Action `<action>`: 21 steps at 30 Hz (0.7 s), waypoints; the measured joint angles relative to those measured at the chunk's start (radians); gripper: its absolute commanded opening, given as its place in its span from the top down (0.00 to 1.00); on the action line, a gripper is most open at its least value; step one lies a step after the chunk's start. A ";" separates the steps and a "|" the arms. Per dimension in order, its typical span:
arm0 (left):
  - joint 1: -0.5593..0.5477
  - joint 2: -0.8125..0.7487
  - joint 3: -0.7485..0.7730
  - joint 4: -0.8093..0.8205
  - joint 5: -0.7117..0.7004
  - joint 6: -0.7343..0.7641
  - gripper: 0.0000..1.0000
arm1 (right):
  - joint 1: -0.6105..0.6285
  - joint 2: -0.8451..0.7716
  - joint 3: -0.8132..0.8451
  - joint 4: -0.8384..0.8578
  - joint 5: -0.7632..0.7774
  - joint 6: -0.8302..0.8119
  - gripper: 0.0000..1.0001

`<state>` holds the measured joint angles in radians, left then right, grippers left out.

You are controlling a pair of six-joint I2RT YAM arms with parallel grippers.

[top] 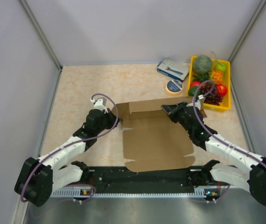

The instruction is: Fold the paper box

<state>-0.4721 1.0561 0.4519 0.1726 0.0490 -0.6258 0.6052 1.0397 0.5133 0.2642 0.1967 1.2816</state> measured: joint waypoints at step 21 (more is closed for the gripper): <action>-0.264 -0.352 0.005 -0.313 -0.340 -0.087 0.58 | 0.000 0.042 0.023 -0.027 0.012 0.111 1.00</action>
<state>-0.7357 0.7044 0.4564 -0.1406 -0.2909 -0.7132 0.6056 1.0813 0.5358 0.2371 0.2089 1.3926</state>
